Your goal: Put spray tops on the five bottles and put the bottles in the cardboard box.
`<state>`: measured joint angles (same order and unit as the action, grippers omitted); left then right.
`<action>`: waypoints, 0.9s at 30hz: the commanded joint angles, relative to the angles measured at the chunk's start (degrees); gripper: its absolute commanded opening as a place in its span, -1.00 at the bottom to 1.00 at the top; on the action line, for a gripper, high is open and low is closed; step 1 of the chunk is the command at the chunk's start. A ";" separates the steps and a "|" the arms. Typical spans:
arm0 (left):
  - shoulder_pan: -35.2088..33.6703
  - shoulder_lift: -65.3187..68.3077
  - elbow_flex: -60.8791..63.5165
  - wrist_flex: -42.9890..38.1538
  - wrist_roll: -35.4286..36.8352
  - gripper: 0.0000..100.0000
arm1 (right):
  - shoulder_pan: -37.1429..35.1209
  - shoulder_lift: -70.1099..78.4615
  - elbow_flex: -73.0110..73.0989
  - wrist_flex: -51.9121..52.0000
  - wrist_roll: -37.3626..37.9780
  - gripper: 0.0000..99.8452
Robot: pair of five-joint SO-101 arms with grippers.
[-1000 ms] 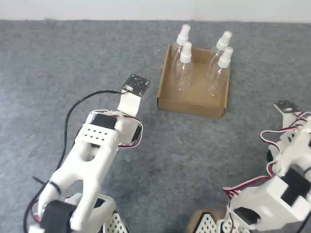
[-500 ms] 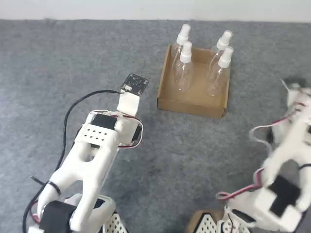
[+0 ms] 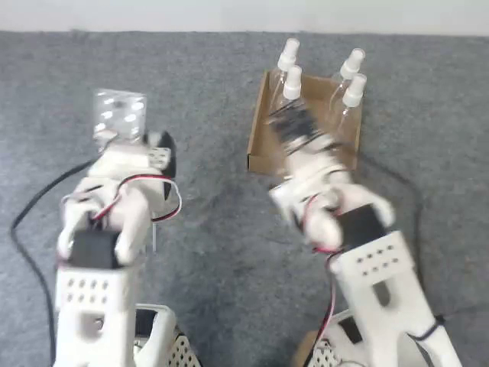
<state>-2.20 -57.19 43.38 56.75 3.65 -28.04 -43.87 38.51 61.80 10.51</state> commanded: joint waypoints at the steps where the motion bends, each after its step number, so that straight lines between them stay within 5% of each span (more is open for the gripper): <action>1: -0.18 -3.87 -9.54 -1.05 5.19 -0.98 | -6.55 -3.65 3.69 -10.15 -1.05 -0.99; 17: -0.09 -4.04 -18.51 -7.21 26.37 -0.98 | -14.29 -17.71 28.75 -31.69 -1.05 -0.99; 27: 4.22 -4.04 -12.62 -11.60 27.52 -0.98 | -18.77 -27.21 37.19 -37.23 -1.05 -0.99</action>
<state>0.97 -60.35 29.49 47.60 30.55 -45.80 -67.08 75.43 26.29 10.15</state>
